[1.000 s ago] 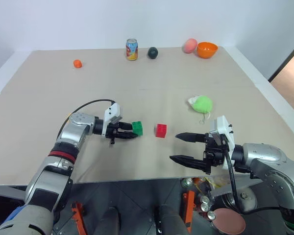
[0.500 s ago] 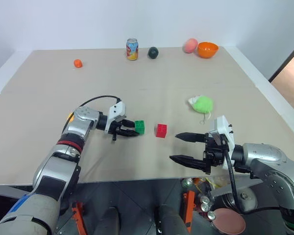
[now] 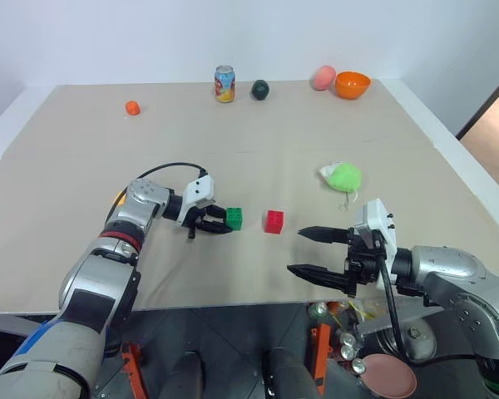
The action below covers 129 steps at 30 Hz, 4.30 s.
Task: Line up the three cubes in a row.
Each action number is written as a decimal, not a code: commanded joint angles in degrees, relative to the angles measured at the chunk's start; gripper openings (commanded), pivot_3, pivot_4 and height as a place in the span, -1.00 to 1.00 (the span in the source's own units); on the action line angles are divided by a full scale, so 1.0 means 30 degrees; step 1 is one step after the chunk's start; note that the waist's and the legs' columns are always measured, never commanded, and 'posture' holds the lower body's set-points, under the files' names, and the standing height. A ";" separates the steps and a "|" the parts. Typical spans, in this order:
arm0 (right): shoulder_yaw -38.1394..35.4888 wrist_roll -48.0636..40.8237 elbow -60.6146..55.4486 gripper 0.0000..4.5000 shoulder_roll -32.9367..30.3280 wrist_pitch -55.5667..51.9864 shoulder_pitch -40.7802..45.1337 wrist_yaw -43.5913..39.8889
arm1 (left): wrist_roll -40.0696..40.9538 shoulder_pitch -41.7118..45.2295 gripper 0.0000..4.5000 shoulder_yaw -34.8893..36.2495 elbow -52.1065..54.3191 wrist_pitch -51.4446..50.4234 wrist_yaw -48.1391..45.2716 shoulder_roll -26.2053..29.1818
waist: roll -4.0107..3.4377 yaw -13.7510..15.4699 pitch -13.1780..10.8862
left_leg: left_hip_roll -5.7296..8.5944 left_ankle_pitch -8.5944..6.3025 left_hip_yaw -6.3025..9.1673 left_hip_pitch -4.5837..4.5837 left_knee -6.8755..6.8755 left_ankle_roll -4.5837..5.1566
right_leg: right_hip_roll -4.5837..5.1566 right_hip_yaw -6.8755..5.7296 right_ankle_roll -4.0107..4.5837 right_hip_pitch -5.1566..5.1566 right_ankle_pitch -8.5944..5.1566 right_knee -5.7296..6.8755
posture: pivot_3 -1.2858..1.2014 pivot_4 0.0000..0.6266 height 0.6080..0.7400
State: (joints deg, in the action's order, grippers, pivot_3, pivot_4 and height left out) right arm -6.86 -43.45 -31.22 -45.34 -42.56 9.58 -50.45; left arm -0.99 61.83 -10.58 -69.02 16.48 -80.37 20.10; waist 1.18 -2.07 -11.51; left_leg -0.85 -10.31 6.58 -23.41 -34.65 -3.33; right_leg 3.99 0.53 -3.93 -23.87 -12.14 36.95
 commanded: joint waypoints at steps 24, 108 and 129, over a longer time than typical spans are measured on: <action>0.0085 -0.0160 -0.0238 0.94 -0.0445 0.0274 0.0865 -0.0565 | -0.0838 0.0553 0.89 0.0653 -0.0372 0.1647 -0.0900 0.1173 | -0.0001 -0.0062 0.0000 | -0.0002 0.0001 0.0001 0.0011 -0.0006 0.0000 | -0.0003 0.0001 -0.0005 0.0003 0.0007 0.0012 | 0.03 -0.52 1.00; 0.4160 0.3647 0.1289 0.94 0.4489 0.1432 0.5795 0.1756 | 0.4963 -1.4144 0.89 0.8542 2.0715 -1.5091 2.0582 0.2547 | 0.0001 -0.0164 0.0003 | -0.0181 0.0013 -0.0036 0.0078 -0.0034 -0.0021 | -0.0219 0.0097 0.0219 -0.0017 0.0066 0.0039 | 0.03 -0.52 1.00; 0.3255 0.3235 0.1289 0.94 0.3373 0.1407 0.5041 0.1445 | 0.6167 -1.2387 -0.42 0.6552 2.0378 -1.0901 1.2765 0.4161 | 0.0005 -0.0154 0.0004 | -0.0190 0.0012 -0.0051 0.0053 -0.0030 -0.0022 | -0.0216 0.0097 0.0222 -0.0037 0.0066 0.0032 | 0.03 -0.52 1.00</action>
State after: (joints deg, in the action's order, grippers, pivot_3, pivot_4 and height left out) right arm 5.28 -32.55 -25.51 -34.48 -38.64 24.77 -45.41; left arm 15.91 23.13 9.97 -11.38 -19.22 -36.89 31.08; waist 1.19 -2.53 -11.50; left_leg -1.43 -10.27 6.42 -23.27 -34.74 -3.40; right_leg 3.34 0.82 -3.26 -23.98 -11.94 37.04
